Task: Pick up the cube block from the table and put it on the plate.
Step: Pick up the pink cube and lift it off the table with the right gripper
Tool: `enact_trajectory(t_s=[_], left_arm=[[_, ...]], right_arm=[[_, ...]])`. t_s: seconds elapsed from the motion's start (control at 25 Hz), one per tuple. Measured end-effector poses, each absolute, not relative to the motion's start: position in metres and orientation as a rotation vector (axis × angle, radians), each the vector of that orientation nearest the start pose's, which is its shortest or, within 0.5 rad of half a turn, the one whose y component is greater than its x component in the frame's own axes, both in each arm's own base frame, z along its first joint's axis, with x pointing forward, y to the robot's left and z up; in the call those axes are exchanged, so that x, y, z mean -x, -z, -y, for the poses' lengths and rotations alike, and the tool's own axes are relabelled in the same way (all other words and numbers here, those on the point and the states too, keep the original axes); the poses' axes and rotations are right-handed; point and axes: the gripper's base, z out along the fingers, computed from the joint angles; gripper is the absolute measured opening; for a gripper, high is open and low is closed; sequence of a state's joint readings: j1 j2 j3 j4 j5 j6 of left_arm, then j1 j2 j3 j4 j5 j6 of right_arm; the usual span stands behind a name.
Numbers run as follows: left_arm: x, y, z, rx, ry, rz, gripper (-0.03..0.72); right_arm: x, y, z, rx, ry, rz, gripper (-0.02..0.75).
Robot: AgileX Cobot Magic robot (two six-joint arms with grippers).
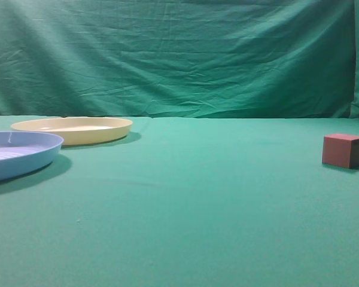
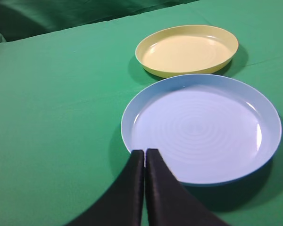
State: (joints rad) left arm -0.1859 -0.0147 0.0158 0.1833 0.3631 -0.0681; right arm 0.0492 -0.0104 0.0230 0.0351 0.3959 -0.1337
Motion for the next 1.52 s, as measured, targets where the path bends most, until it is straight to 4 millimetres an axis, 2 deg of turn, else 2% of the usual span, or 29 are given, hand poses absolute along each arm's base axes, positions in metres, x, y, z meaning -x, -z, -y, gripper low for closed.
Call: enact_trajectory(t_s=[0.76,0.88,1.08,1.16,1.28,1.4,1.52], left_arm=[[-0.053,-0.176,0.004,-0.221,-0.002,-1.828,0.0],[-0.053,-0.176,0.004,-0.221,-0.002,-1.828,0.0],[-0.053,-0.176,0.004,-0.221,-0.002,-1.828,0.0],[-0.053,-0.176,0.004,-0.221,-0.002,-1.828,0.0],[-0.053,-0.176,0.004,-0.221,-0.002,-1.828,0.0],[-0.053,-0.176,0.004,-0.221,-0.002,-1.828,0.0],[-0.053,-0.176,0.004,-0.221,-0.002,-1.828,0.0]], right_arm=[[-0.052,-0.172,-0.003,0.181,0.06,-1.87,0.0],[-0.055,-0.179,-0.004,0.137,0.02,-1.775,0.0],[-0.056,-0.211,-0.002,-0.031,-0.095,-1.43,0.0],[-0.055,-0.216,-0.001,-0.057,-0.117,-1.392,0.0],[-0.057,-0.235,-0.003,-0.045,-0.134,-1.476,0.0],[-0.069,-0.253,-0.006,-0.012,-0.126,-1.637,0.0],[-0.084,-0.259,-0.008,0.059,-0.084,-1.797,0.0]])
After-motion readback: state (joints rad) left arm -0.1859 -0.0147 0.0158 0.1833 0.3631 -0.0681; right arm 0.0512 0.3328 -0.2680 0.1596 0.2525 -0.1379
